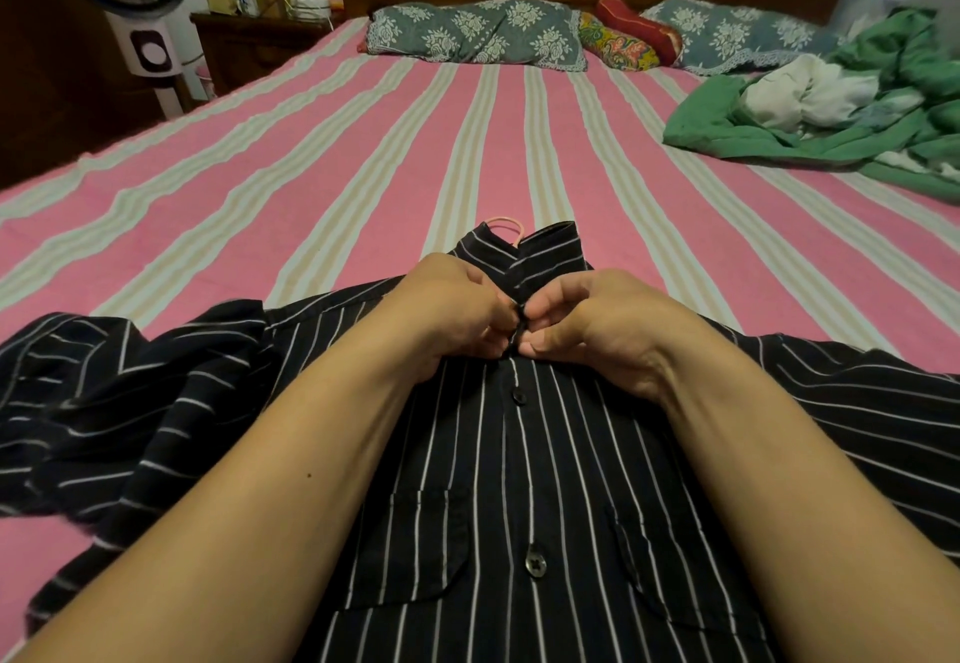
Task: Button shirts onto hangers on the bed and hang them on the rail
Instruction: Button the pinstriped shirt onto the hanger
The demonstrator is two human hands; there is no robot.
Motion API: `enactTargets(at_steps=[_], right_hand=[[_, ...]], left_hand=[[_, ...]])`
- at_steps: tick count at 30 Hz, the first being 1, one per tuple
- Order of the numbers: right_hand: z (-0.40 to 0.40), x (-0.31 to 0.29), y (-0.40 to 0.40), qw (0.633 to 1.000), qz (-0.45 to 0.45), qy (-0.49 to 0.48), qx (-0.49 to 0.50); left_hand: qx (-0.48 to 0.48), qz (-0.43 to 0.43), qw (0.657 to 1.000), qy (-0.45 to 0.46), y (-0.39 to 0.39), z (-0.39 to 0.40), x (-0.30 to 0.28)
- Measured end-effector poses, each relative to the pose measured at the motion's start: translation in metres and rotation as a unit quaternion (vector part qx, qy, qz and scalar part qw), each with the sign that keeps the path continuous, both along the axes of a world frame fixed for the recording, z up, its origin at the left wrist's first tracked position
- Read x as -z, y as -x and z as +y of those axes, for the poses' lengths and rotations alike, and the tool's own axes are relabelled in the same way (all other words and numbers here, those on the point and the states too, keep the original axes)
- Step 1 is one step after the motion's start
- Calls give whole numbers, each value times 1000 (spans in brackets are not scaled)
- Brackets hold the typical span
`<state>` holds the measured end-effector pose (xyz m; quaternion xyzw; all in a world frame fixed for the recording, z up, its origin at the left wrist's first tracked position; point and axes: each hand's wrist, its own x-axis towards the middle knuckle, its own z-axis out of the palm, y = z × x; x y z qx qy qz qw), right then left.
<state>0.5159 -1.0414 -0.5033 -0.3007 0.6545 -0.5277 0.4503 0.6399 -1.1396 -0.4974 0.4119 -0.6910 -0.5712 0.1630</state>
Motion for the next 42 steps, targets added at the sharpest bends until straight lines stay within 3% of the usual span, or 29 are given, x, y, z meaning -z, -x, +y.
enactTargets(at_steps=[7,13,24,30,35,42], right_hand=[[-4,-3,-4,999,-21,6,25],[-6,0,-5,997,-45,7,63],[-4,4,7,962,264,-58,29],[-2,0,8,942,322,-96,-6],[-4,-1,7,886,440,-139,-52],[-3,3,3,863,490,-105,-56]], left_hand=[[78,-91,988,102,-1,0,-1],[89,-130,973,169,0,3,0],[56,-190,943,267,13,10,14],[77,-219,931,283,13,7,18],[122,-221,926,282,11,5,14],[159,-227,920,276,9,1,10]])
